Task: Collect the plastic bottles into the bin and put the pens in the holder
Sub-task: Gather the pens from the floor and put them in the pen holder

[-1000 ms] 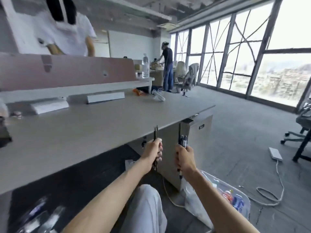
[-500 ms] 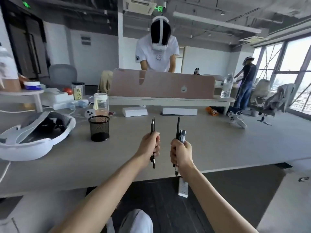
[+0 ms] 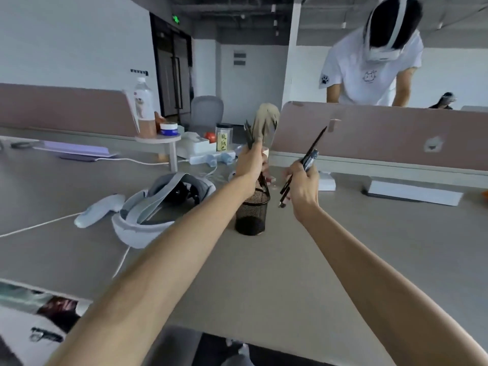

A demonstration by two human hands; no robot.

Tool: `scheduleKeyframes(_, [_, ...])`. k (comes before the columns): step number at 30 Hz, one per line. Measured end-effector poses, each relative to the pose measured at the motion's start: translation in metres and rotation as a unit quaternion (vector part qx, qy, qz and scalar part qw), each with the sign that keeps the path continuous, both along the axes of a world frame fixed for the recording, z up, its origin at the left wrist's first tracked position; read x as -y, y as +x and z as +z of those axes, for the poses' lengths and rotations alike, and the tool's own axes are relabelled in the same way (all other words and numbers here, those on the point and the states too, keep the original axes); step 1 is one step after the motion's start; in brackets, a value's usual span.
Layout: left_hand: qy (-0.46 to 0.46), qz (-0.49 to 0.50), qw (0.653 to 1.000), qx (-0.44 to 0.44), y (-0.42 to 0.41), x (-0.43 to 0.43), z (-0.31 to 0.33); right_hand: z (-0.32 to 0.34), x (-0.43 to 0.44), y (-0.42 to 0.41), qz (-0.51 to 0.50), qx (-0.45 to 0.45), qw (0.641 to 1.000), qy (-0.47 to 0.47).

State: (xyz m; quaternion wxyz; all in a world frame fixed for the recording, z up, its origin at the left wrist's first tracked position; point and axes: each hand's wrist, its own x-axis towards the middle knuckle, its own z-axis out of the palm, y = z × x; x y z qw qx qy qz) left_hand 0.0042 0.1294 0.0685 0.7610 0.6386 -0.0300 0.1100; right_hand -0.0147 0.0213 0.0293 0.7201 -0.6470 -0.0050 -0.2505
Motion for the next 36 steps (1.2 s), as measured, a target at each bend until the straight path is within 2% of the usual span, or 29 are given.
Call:
scheduleKeyframes(3, [0.08,0.043,0.995,0.032,0.029,-0.013,-0.001,0.007,-0.006,0.034,0.009,0.012,1.0,0.014])
scheduleKeyframes(6, [0.177,0.085,0.979,0.056,0.05,-0.026,-0.012,0.005,-0.013,0.06,0.001,-0.013,1.0,-0.028])
scheduleKeyframes(12, [0.262,0.061,0.961,0.069,0.075,-0.034,-0.044,-0.012,-0.03,0.084,0.002,-0.023,0.995,-0.096])
scheduleKeyframes(18, [0.248,0.057,0.965,0.063,0.068,-0.038,-0.061,-0.022,-0.034,0.084,-0.031,-0.033,0.98,-0.196])
scheduleKeyframes(25, [0.254,0.032,0.965,0.048,0.062,-0.045,-0.068,-0.026,-0.037,0.079,-0.036,-0.035,0.962,-0.267])
scheduleKeyframes(36, [0.315,-0.001,0.948,-0.049,0.054,-0.049,-0.093,-0.05,-0.034,0.07,-0.041,-0.09,0.952,-0.29])
